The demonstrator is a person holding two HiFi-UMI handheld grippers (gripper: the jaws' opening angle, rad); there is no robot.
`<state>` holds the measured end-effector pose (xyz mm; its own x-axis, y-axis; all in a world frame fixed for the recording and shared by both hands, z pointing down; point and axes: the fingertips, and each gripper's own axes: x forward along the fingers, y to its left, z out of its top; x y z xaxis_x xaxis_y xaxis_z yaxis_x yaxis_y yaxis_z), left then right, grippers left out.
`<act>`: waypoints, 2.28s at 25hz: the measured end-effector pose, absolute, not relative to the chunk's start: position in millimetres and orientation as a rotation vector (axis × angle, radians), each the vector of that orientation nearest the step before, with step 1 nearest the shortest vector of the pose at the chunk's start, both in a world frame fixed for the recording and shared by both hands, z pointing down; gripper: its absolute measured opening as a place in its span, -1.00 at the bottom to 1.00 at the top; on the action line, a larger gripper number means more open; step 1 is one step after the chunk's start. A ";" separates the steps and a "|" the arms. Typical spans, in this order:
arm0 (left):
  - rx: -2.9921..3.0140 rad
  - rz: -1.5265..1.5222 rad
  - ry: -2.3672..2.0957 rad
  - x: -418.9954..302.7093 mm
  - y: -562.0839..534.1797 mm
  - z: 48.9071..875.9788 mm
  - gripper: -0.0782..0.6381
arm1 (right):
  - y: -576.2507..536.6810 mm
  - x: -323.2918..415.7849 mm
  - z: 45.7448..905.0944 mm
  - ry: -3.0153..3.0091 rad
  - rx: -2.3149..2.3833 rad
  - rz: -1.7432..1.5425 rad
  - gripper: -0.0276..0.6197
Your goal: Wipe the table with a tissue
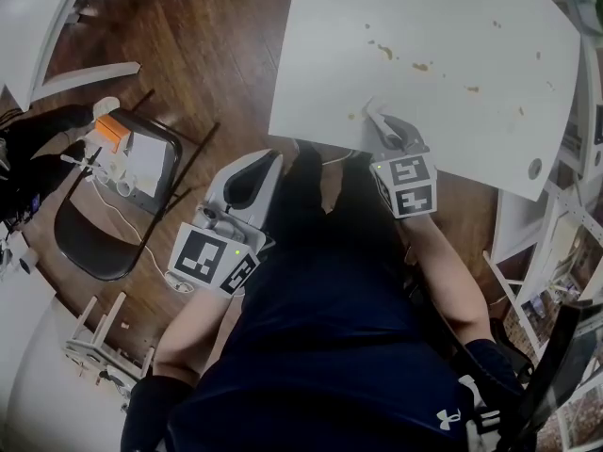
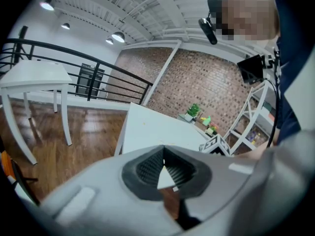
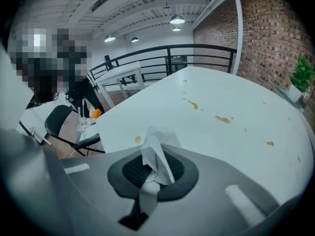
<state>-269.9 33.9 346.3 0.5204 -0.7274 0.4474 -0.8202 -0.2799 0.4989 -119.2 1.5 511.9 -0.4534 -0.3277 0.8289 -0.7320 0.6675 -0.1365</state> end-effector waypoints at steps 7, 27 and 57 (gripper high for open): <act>2.054 0.163 -1.258 -274.5 32.9 346.6 -0.77 | 0.4 -128.3 512.1 -2.061 0.797 0.629 -0.88; 2.045 0.156 -1.272 -290.3 28.6 347.3 -0.77 | 3.7 -158.0 512.3 -2.083 0.741 0.630 -0.88; 2.039 0.143 -1.292 -305.9 32.5 347.8 -0.77 | 3.6 -182.3 506.3 -2.091 0.715 0.620 -0.88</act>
<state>-305.9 32.5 347.8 0.4945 -0.7491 0.4409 -0.8274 -0.2501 0.5029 -182.3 3.6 506.3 -0.5014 -0.2697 0.8221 -0.6743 0.7172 -0.1760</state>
